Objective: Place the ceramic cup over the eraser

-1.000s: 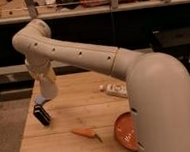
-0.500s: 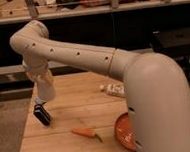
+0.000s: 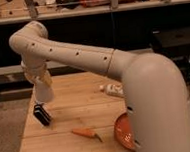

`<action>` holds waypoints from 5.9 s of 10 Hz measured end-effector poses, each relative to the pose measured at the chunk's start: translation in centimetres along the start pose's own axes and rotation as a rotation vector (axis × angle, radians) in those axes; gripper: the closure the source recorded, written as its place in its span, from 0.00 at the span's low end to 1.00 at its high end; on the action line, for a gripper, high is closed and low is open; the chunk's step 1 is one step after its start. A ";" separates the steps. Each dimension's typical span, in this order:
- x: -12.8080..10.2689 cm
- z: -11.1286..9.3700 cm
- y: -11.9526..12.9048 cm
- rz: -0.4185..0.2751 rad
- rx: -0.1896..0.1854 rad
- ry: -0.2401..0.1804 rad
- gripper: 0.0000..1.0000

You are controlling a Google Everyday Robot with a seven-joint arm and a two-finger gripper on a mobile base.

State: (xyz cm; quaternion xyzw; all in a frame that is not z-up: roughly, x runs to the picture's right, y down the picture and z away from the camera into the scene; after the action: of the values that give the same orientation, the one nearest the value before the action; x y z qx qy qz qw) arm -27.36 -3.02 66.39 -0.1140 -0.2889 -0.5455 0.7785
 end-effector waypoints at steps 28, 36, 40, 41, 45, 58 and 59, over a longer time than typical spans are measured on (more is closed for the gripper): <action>-2.9 1.5 0.3 0.026 0.017 -0.191 0.92; -3.5 2.0 0.6 0.034 0.014 -0.226 0.92; -4.4 1.8 -0.9 -0.012 0.036 -0.227 0.92; -4.5 1.9 -1.0 -0.018 0.037 -0.231 0.92; -5.1 2.8 -1.5 -0.054 0.010 -0.248 0.92; -6.4 4.5 -1.5 -0.143 -0.035 -0.285 0.26; -6.4 4.5 -1.5 -0.152 -0.035 -0.283 0.26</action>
State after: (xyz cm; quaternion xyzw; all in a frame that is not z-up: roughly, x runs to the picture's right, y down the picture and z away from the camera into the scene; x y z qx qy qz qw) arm -31.68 3.66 66.14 -0.1812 -0.3939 -0.5862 0.6844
